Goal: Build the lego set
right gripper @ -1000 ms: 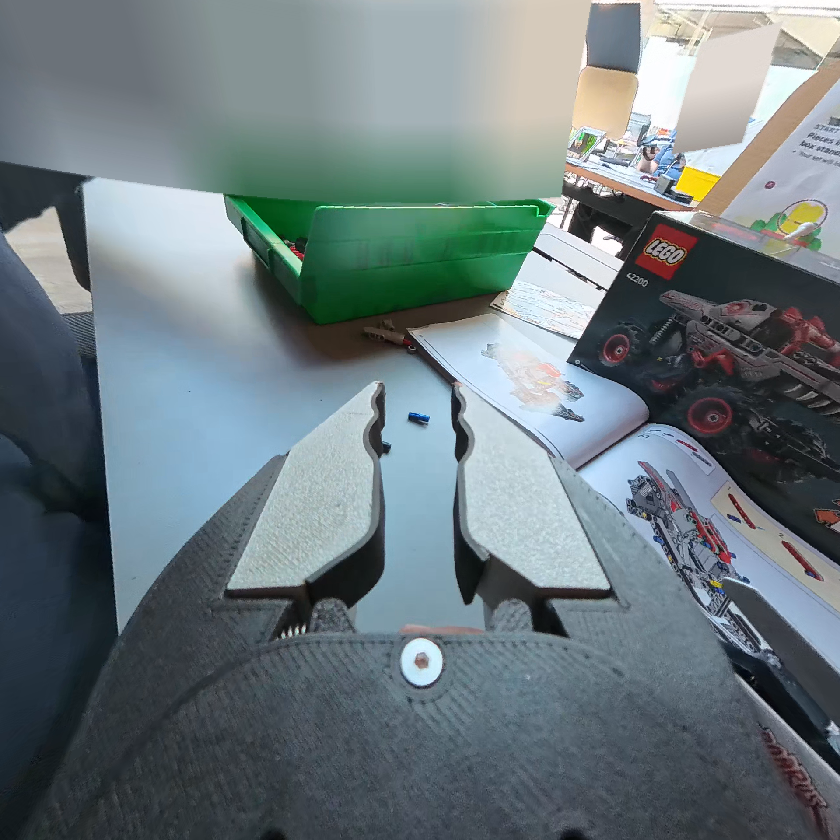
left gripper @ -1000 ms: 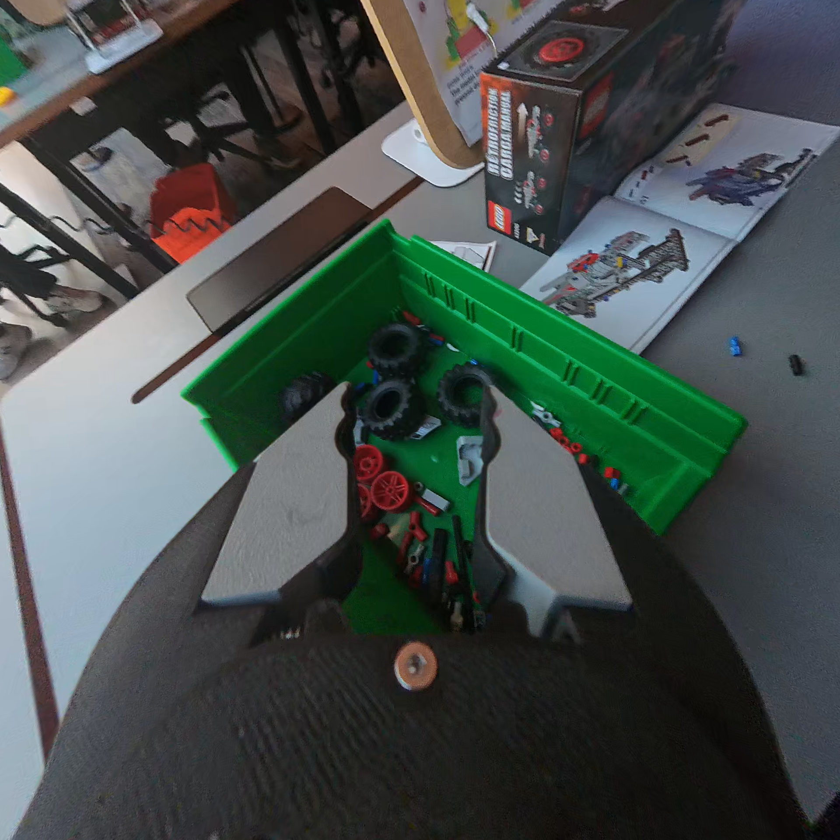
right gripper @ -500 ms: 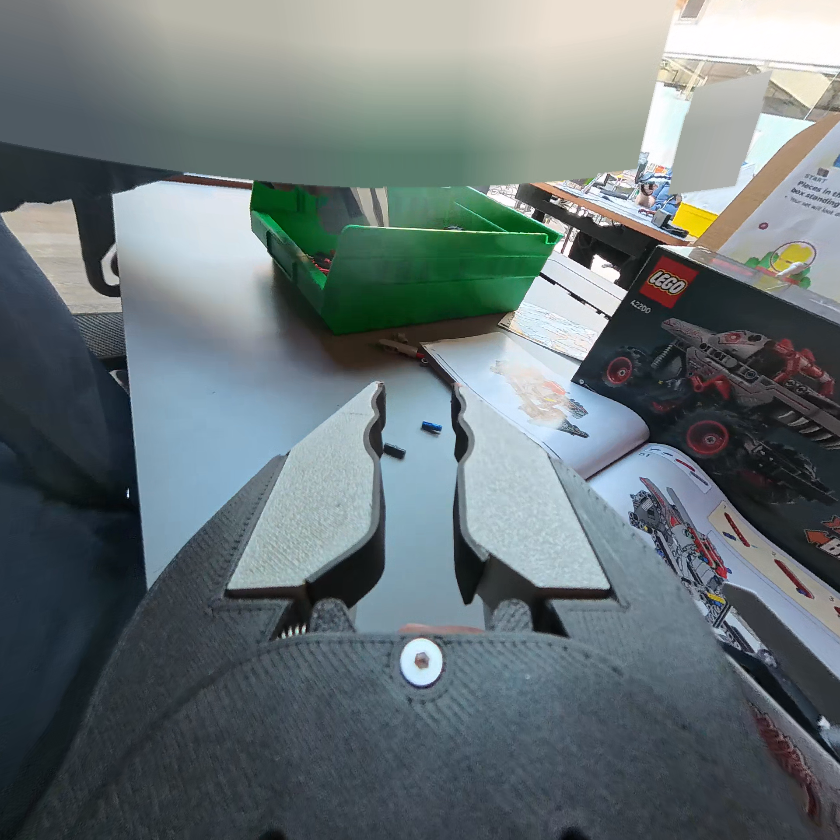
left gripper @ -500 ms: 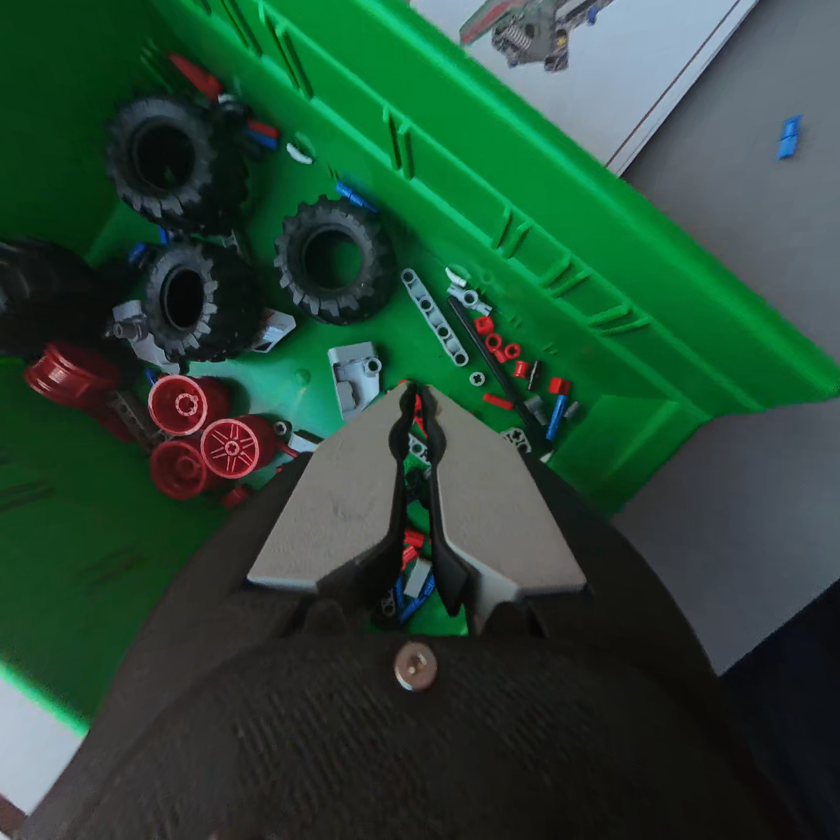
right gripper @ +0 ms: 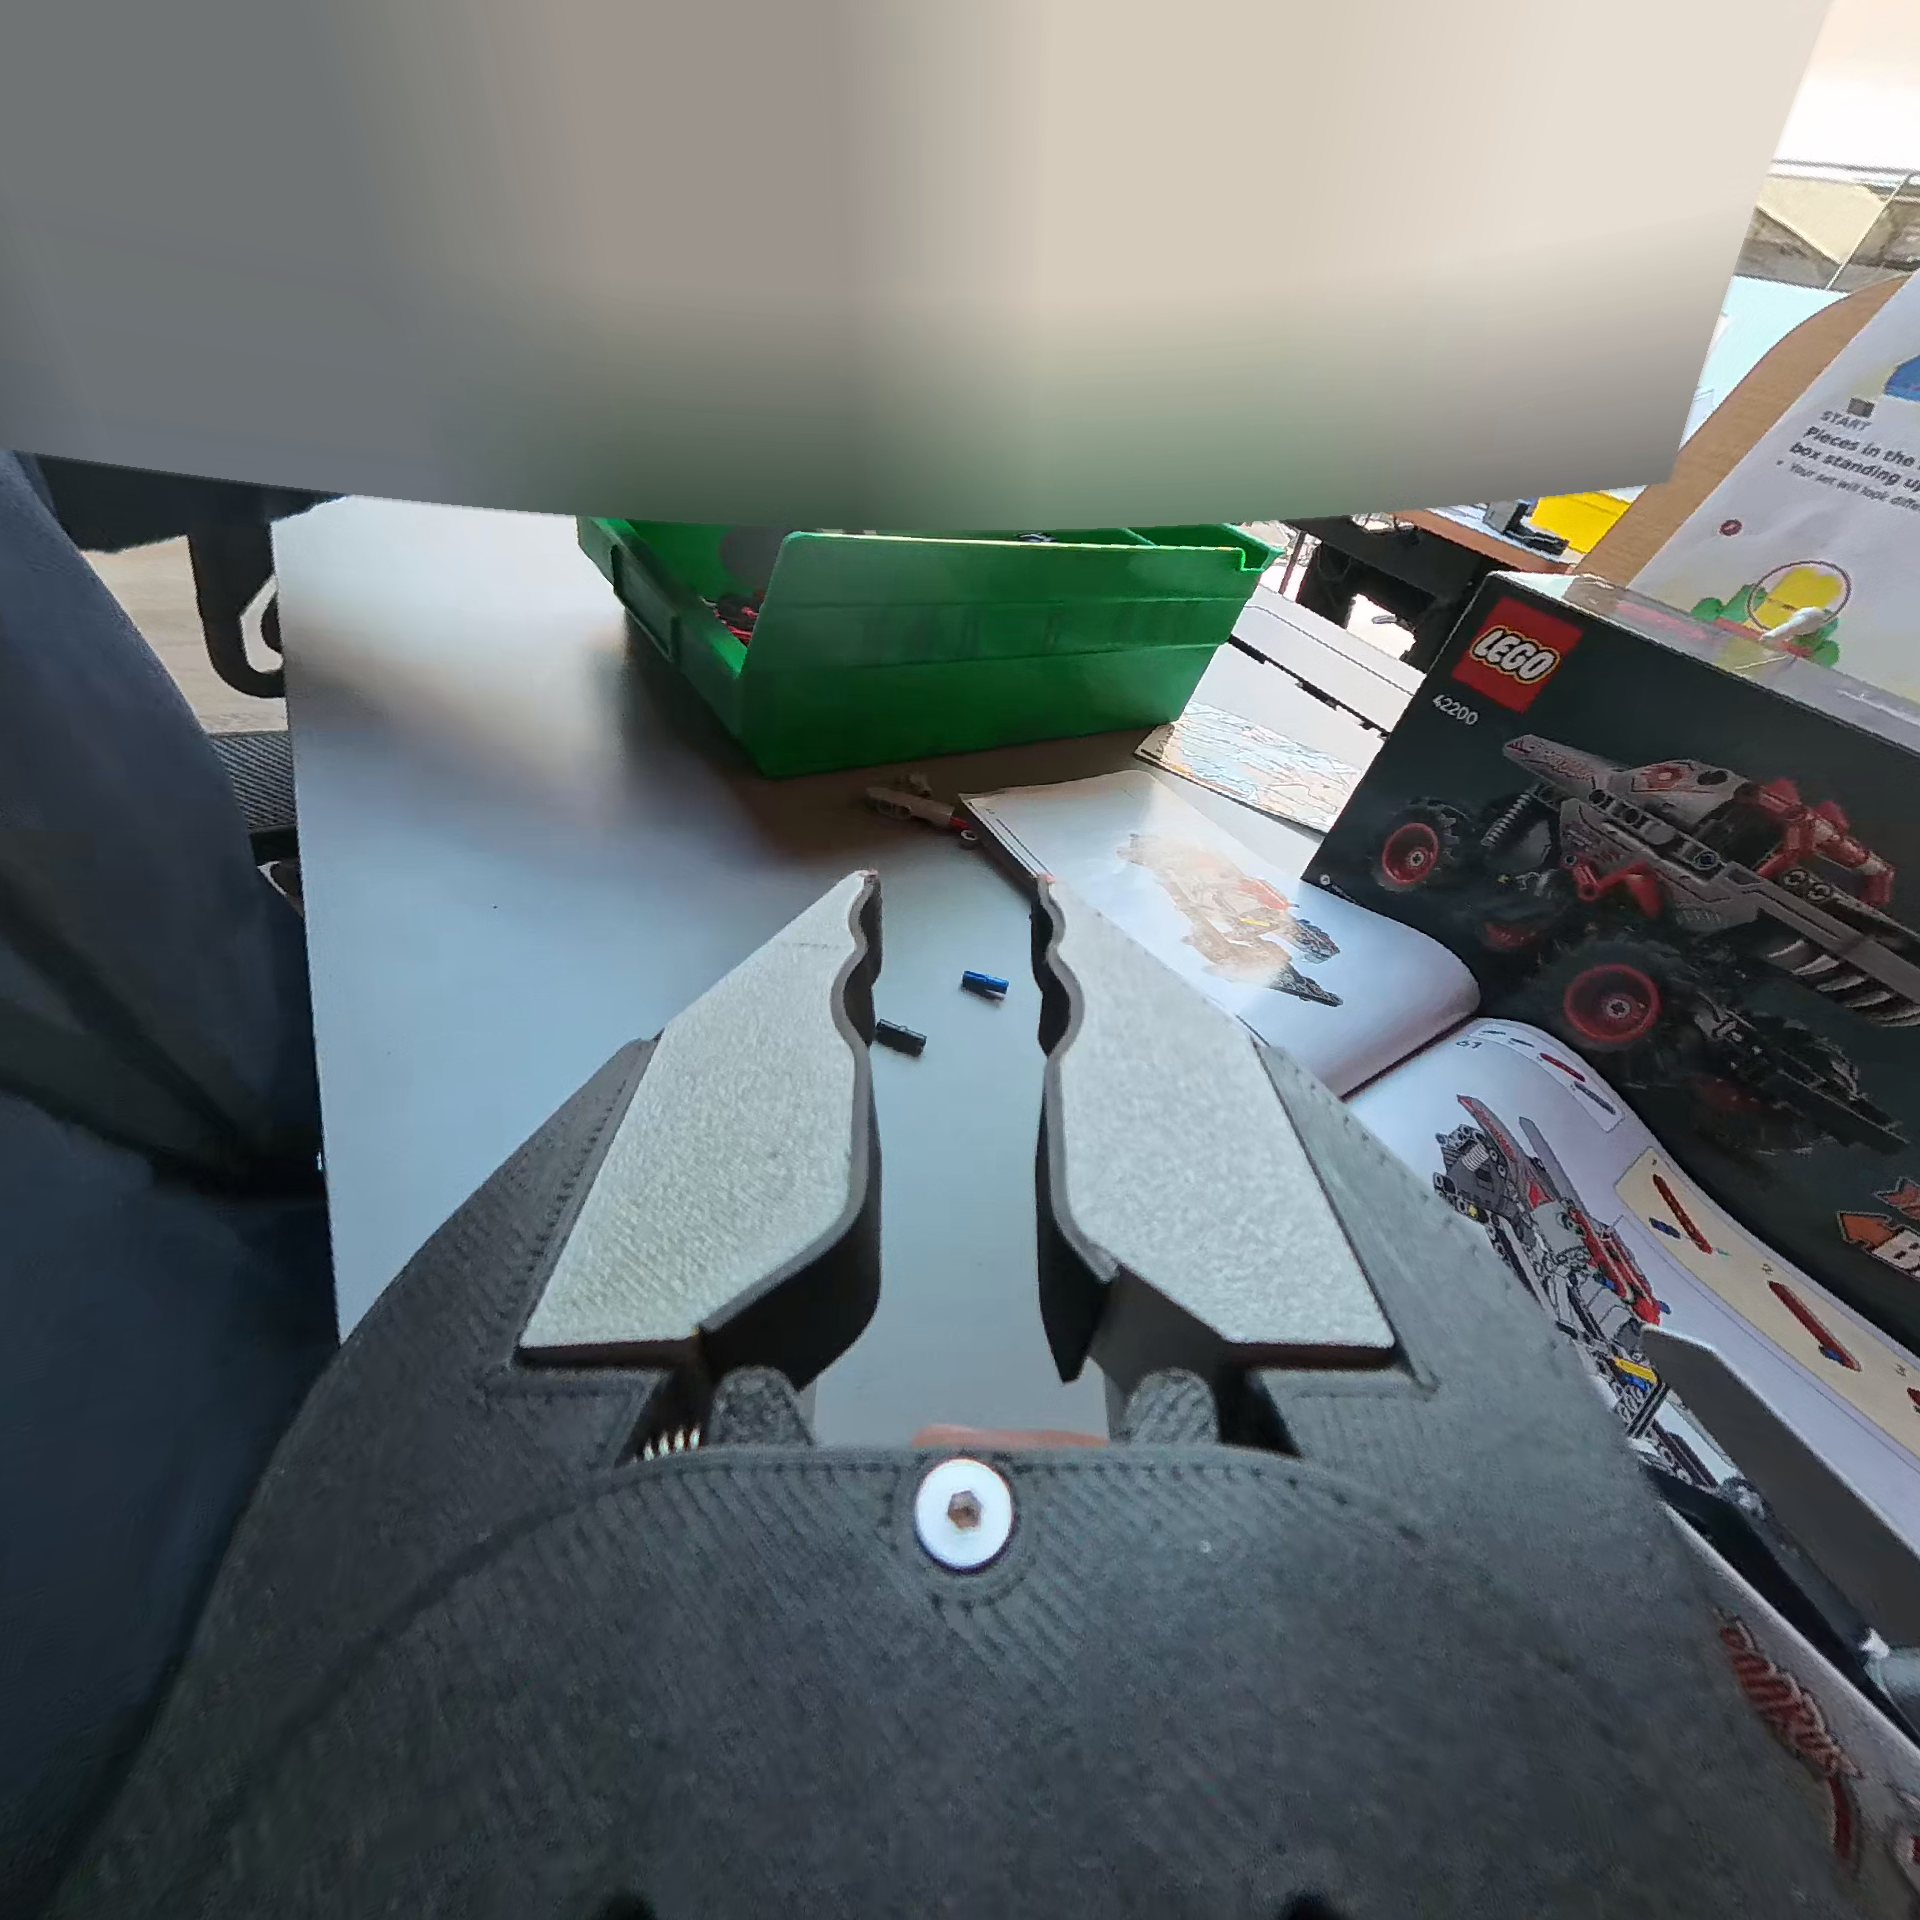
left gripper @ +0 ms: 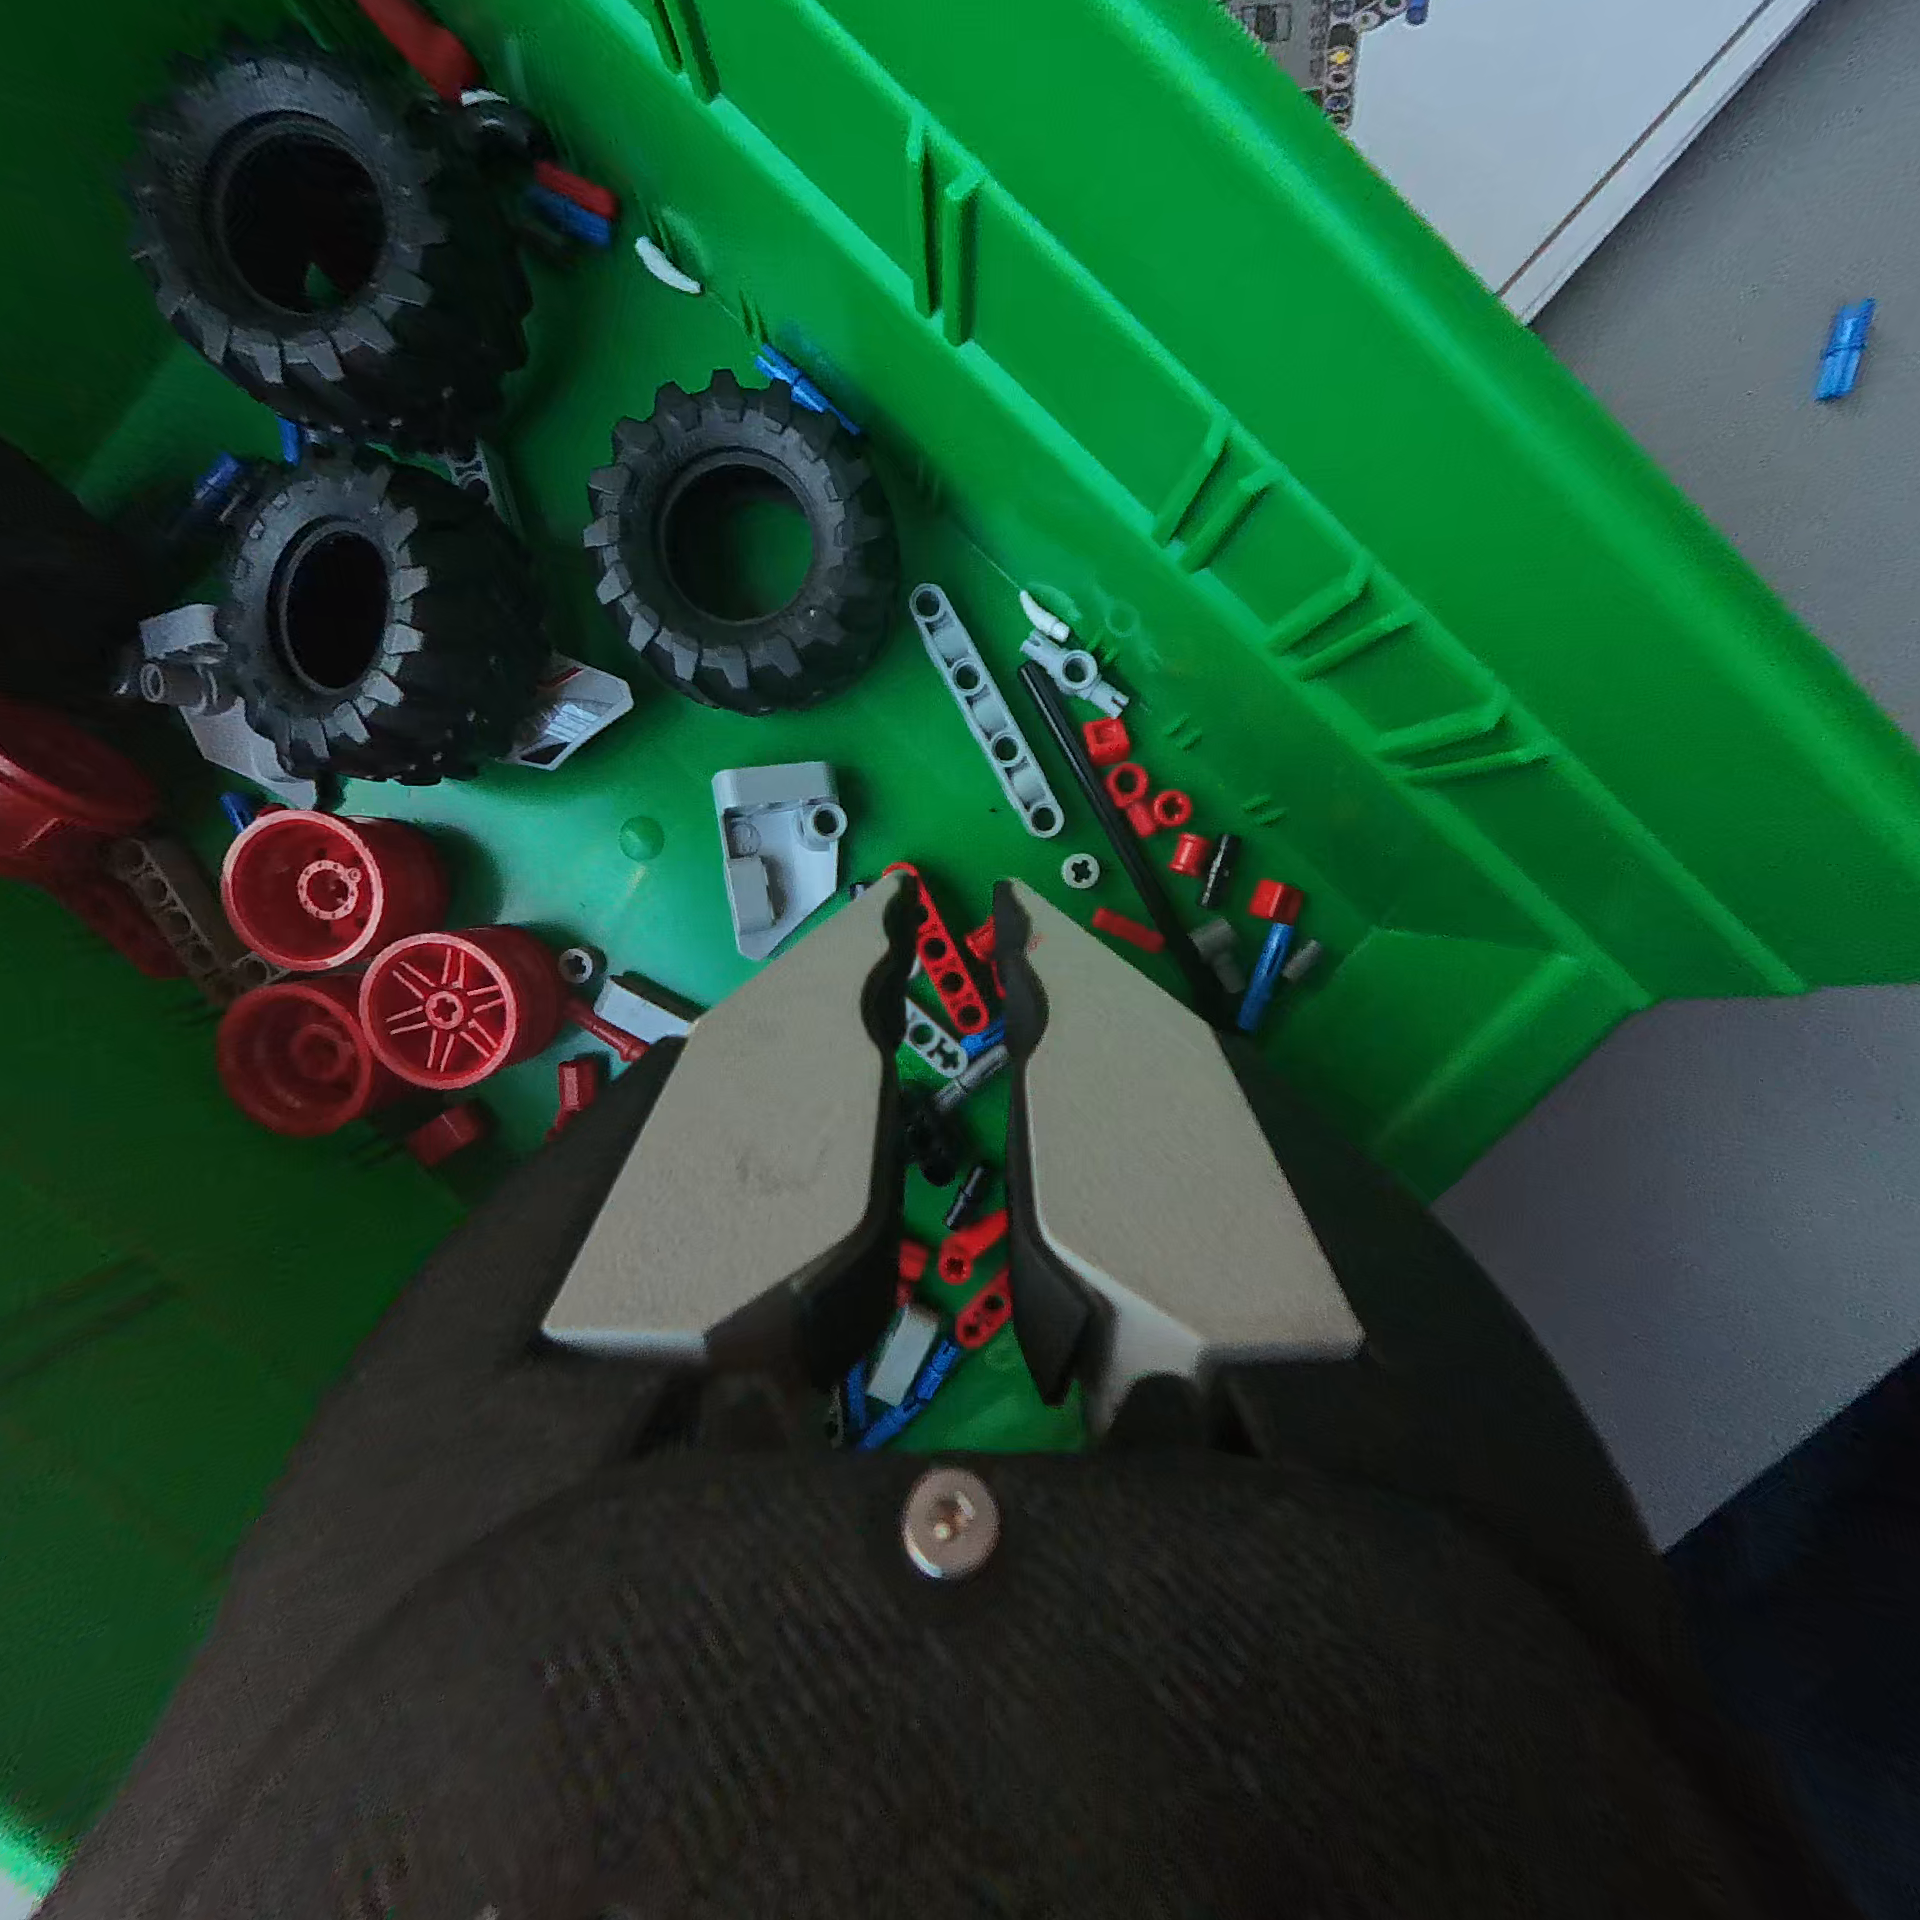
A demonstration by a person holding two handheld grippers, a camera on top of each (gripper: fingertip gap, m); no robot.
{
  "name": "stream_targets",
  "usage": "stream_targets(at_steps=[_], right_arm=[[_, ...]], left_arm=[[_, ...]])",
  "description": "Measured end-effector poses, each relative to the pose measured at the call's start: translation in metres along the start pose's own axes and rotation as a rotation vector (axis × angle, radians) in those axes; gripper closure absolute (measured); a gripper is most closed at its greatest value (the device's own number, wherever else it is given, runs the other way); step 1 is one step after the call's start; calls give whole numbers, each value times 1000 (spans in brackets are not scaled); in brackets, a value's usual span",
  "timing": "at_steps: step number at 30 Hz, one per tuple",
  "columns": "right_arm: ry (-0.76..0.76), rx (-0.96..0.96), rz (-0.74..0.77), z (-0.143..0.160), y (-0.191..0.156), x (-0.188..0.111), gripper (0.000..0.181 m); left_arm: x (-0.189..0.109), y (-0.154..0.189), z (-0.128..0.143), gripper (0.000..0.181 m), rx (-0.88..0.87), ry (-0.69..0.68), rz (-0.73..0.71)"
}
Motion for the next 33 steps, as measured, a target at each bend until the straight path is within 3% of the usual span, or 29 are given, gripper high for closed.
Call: stream_targets(at_steps=[14, 19, 24, 29, 33], right_arm=[[7, 13, -5, -2, 3, 0, 156], [15, 20, -4, -3, 4, -2, 156], [5, 25, 1, -1, 5, 2, 155], [-40, 24, 4, 5, 7, 11, 148], [-86, 26, 19, 13, 10, 18, 142]], left_arm=[[-6, -5, -6, 176, -20, 44, -14], [-49, -27, -27, 175, -38, 192, -120], [-86, -48, -17, 175, -51, 241, -211], [-91, -33, -23, 175, -55, 391, -36], [-91, -44, -23, 177, -70, 465, -47]])
Point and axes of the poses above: each gripper's, where its closed fingertips meet, x out along the fingers, z out of its underside, y = z × x across the jaws, the point moved 1 cm from there along -x, back along the fingers, and after that the axes turned 8 degrees about x, right-handed, at the moved point
